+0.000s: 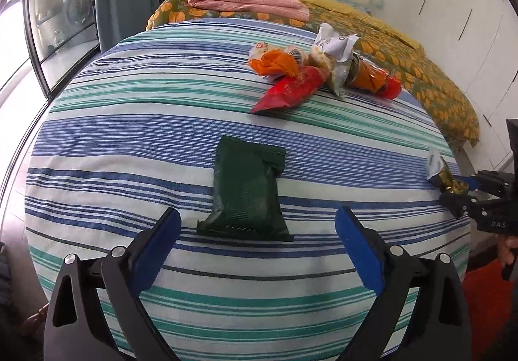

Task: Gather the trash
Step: 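Grasp the dark green packet with the left tool while the right tool grasps the gold wrapper, then carry the green packet and gold wrapper to the blue wastebasket and release both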

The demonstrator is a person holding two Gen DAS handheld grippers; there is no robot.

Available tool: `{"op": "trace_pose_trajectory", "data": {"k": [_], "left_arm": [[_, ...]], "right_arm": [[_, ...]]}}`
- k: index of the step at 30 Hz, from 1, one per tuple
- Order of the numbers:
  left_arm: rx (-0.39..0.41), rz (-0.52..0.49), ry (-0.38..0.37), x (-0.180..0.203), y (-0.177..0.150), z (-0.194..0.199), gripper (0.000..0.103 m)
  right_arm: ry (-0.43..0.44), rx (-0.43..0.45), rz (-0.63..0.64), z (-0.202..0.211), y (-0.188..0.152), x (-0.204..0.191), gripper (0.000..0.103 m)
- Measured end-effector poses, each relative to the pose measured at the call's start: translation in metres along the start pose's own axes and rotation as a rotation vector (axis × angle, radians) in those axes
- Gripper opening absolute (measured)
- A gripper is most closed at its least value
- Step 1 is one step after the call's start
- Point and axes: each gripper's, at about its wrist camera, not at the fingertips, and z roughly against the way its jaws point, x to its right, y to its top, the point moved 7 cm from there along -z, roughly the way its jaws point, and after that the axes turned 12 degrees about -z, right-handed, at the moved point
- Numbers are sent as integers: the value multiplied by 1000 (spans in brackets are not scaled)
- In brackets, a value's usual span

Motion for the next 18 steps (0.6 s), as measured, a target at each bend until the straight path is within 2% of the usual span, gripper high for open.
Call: {"op": "trace_pose_trajectory", "data": {"k": [1, 9, 10, 11, 12, 13, 14, 16, 18], "left_arm": [[-13, -10, 18, 0, 1, -2, 95], [-82, -96, 118, 3, 8, -13, 79], [-80, -97, 117, 3, 9, -13, 77], [-78, -96, 118, 3, 10, -12, 71], [-72, -95, 120, 4, 10, -11, 58], [-65, -96, 122, 4, 10, -9, 51], [-62, -96, 122, 4, 10, -8, 40], [-56, -86, 126, 3, 9, -5, 35], [-35, -57, 99, 5, 6, 1, 34]], "right_arm": [[-5, 1, 6, 1, 0, 1, 66], [-21, -9, 67, 3, 11, -2, 67], [-11, -16, 61, 1, 11, -3, 64], [-1, -29, 60, -2, 10, -5, 59], [-8, -50, 70, -6, 8, -6, 49], [-26, -49, 75, -8, 6, -6, 34], [-29, -43, 68, -8, 6, -5, 31], [4, -21, 21, -3, 5, -1, 28], [47, 10, -18, 8, 5, 2, 28]]}}
